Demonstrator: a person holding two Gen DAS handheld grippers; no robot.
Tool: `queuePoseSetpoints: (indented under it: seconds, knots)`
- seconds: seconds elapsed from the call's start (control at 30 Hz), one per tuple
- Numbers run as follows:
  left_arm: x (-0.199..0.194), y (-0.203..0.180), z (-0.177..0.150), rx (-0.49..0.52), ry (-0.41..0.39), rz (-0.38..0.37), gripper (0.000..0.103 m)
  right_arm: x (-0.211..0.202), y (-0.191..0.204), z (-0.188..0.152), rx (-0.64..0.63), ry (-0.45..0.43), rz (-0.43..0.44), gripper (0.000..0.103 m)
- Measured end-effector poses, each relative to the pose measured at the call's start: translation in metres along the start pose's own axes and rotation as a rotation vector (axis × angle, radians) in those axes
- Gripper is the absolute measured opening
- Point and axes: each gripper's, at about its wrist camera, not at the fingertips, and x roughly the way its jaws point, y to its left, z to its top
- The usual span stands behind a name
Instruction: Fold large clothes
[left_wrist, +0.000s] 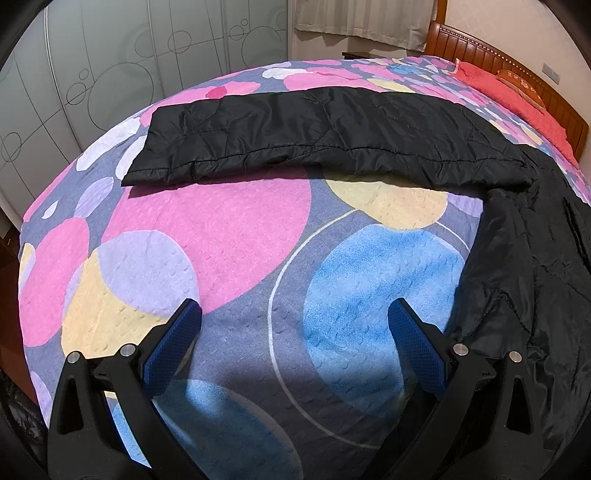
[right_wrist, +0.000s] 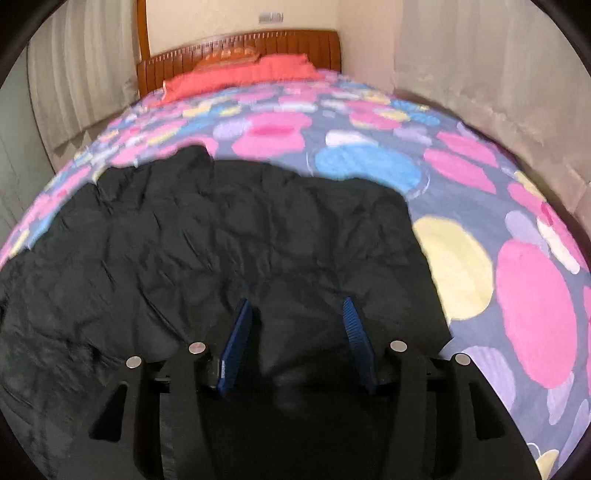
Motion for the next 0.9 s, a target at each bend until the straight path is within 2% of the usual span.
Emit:
queuePoseSetpoints:
  seconds: [0.23, 0.33, 0.47, 0.67, 0.8, 0.9]
  knots:
    - [-0.002, 0.000, -0.001, -0.007, -0.002, -0.011, 0.101, 0.015, 0.003, -0.010, -0.020, -0.025, -0.011, 0.053]
    - [-0.007, 0.007, 0.001, -0.038, -0.010, -0.056, 0.101, 0.015, 0.000, -0.011, -0.010, -0.031, 0.006, 0.053]
    - [-0.019, 0.035, 0.005, -0.160, -0.047, -0.170, 0.101, 0.014, -0.002, -0.012, -0.009, -0.037, 0.016, 0.054]
    - [-0.009, 0.081, 0.020, -0.320, -0.098, -0.211, 0.101, 0.014, -0.001, -0.012, -0.019, -0.042, 0.014, 0.056]
    - [0.017, 0.103, 0.046, -0.408, -0.123, -0.269, 0.101, 0.014, 0.000, -0.013, -0.024, -0.045, 0.011, 0.057]
    - [0.032, 0.111, 0.064, -0.449, -0.150, -0.271, 0.101, 0.014, 0.000, -0.012, -0.028, -0.047, 0.009, 0.057]
